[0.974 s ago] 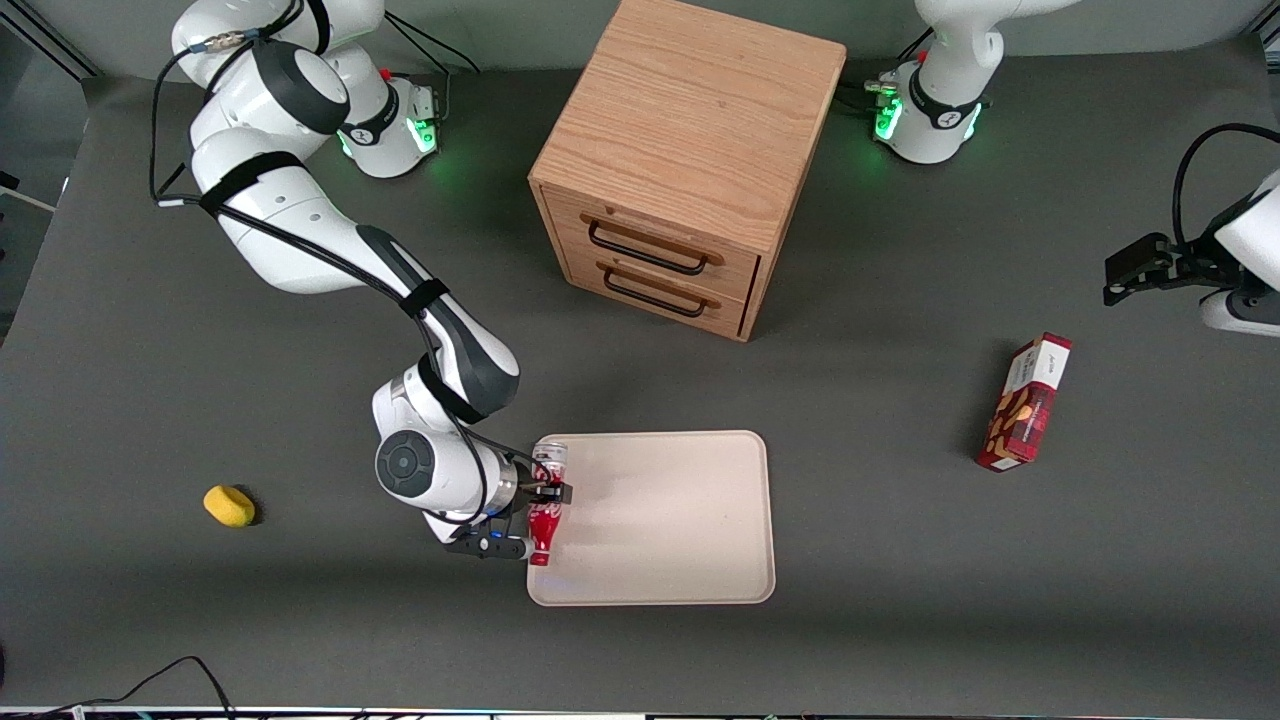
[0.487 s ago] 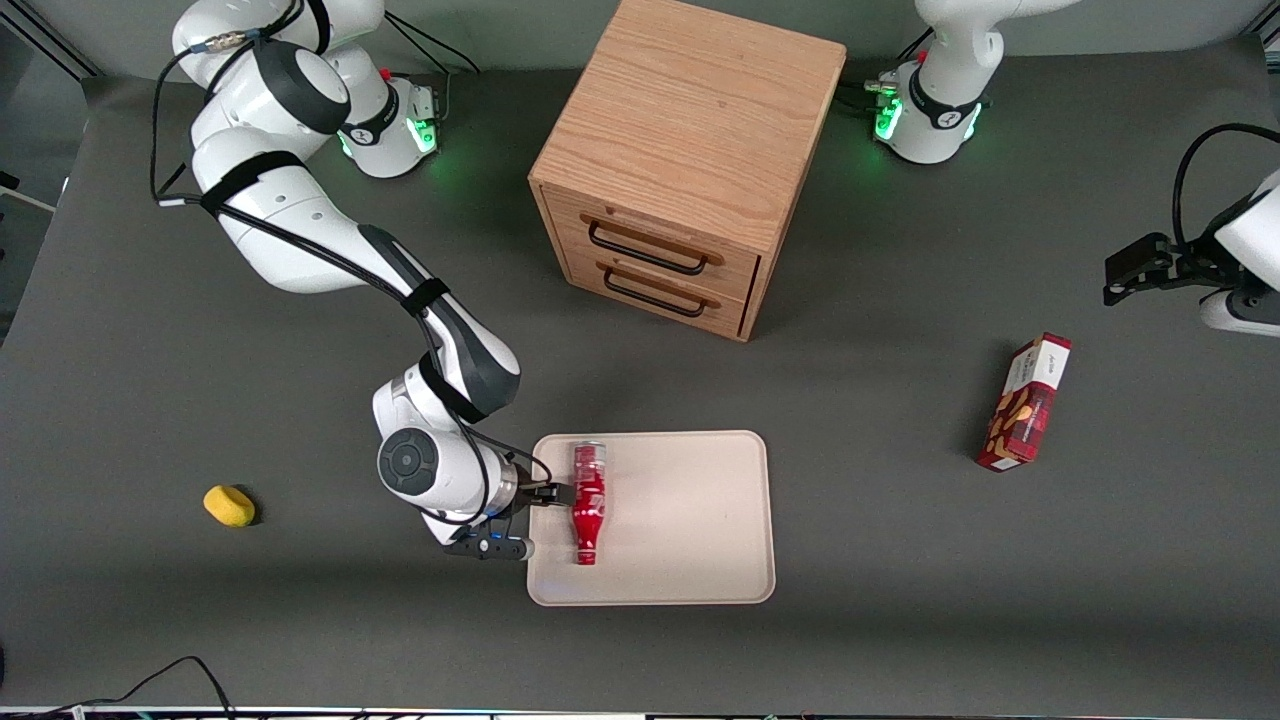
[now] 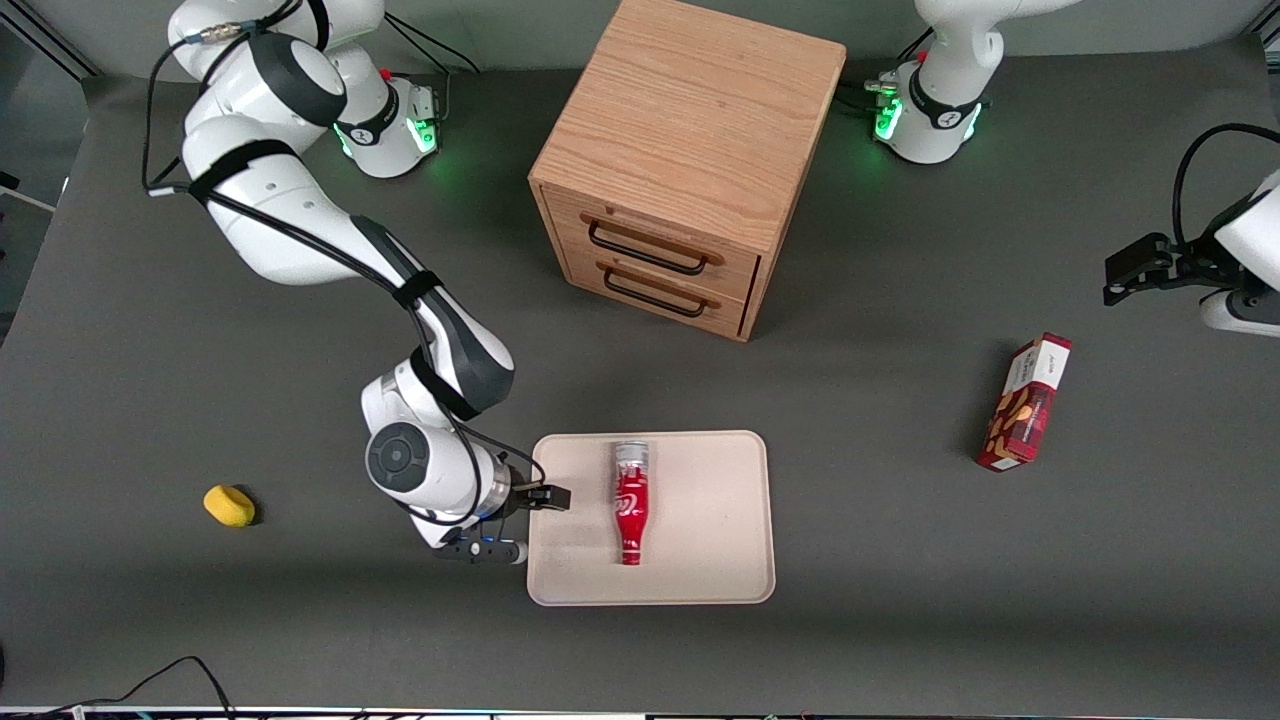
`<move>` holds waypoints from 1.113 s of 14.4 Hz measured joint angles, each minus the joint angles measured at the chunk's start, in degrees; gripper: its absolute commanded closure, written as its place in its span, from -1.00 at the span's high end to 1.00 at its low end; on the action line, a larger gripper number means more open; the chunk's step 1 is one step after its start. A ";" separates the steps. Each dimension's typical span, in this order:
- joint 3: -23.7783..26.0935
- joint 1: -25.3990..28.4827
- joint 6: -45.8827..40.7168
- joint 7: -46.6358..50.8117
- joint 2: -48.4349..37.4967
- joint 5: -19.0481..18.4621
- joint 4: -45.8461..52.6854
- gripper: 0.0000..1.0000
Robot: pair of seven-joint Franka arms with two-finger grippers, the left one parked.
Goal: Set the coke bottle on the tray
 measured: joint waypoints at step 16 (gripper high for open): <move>-19.26 -5.36 -48.51 -13.66 -48.28 14.35 -4.48 1.00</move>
